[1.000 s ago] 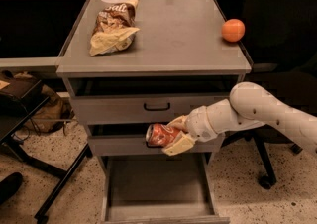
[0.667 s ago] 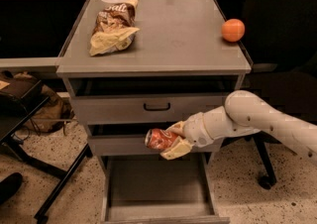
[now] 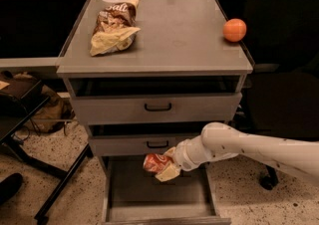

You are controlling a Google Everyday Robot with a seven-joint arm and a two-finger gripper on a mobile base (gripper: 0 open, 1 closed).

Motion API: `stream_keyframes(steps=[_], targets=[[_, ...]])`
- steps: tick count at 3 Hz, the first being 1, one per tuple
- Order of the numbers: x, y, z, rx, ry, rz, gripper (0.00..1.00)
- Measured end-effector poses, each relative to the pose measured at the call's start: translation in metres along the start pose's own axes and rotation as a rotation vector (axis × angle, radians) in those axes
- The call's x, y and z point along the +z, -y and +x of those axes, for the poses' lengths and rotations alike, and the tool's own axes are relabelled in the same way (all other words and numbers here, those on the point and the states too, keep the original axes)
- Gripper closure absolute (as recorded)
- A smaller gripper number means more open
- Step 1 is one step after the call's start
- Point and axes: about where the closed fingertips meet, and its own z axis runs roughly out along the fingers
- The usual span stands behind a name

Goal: Place coke can into bottom drawer

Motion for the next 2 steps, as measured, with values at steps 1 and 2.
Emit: stream_keyframes(steps=[1, 2], targets=[[0.0307, 0.0153, 0.0209, 0.055, -0.009, 0.076, 1.0], [0.0308, 0.0153, 0.021, 0.055, -0.009, 0.076, 1.0]])
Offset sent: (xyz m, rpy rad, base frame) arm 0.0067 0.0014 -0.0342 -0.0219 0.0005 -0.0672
